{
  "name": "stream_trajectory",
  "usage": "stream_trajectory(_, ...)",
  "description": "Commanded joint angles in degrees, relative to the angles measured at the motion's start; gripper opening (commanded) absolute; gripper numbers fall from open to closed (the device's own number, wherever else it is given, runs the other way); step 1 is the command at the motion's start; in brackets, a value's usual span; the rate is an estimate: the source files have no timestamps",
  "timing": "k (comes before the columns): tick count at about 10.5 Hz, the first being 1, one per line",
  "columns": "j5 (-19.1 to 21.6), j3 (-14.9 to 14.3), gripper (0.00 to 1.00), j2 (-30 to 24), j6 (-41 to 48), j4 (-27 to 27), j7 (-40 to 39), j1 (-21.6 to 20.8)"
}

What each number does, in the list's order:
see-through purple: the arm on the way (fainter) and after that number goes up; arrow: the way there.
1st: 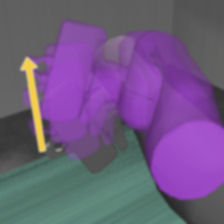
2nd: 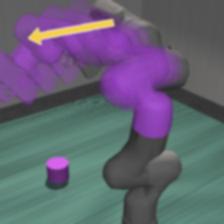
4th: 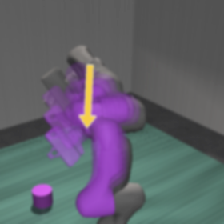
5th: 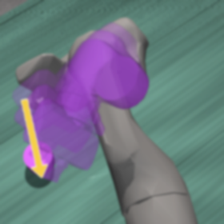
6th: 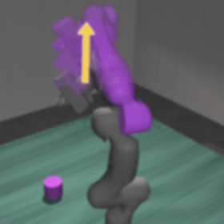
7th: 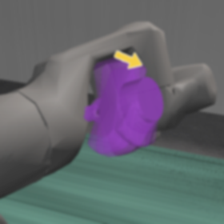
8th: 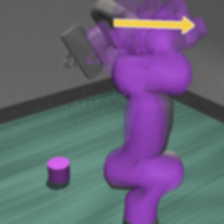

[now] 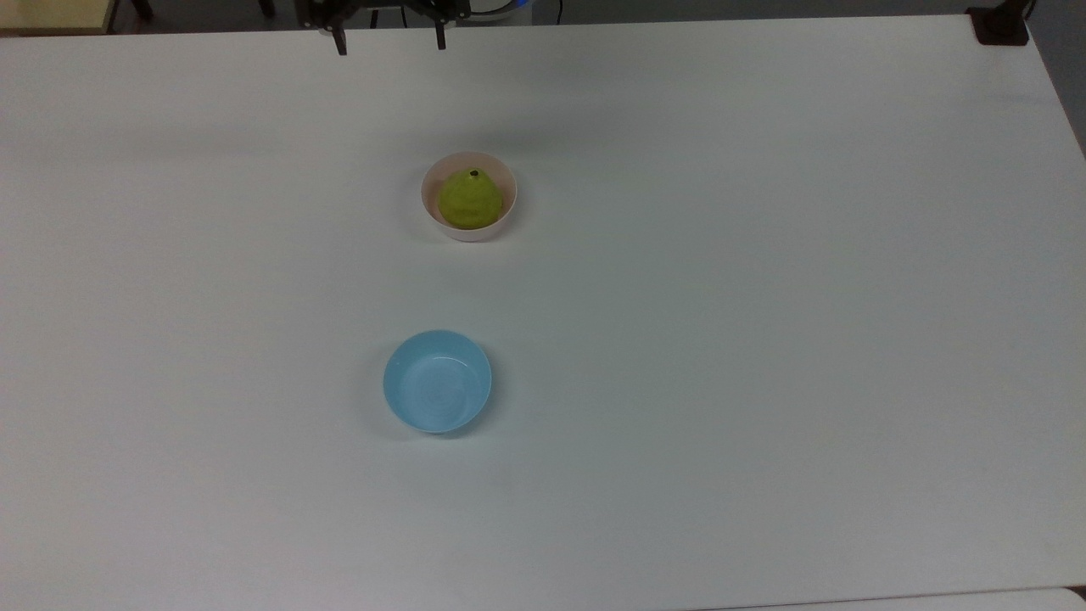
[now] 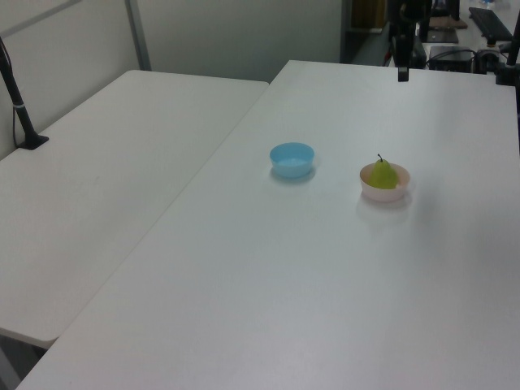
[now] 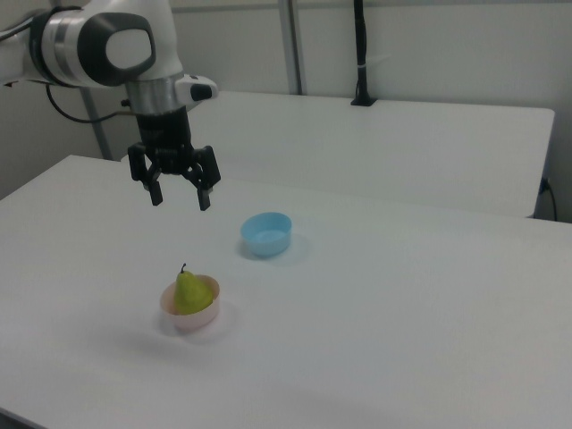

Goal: Pick up a pear from the bowl
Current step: 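Move the open gripper over the pink bowl and lower onto the pear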

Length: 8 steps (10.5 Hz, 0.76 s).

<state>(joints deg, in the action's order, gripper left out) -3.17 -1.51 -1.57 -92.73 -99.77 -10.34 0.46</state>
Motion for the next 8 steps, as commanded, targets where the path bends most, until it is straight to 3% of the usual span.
stream_trajectory(1, 1.0, 0.0, 1.00, 1.2, -4.9, -5.1, -3.3, -2.3)
stream_trajectory(2, 1.0, 0.0, 1.00, 1.8, -7.3, -7.6, -3.4, -3.7)
stream_trajectory(4, 0.4, 0.0, 0.87, 3.8, -12.4, -11.4, -3.1, -5.5)
stream_trajectory(8, -1.7, -0.1, 0.81, 10.9, -16.9, -11.5, -2.4, -6.2)
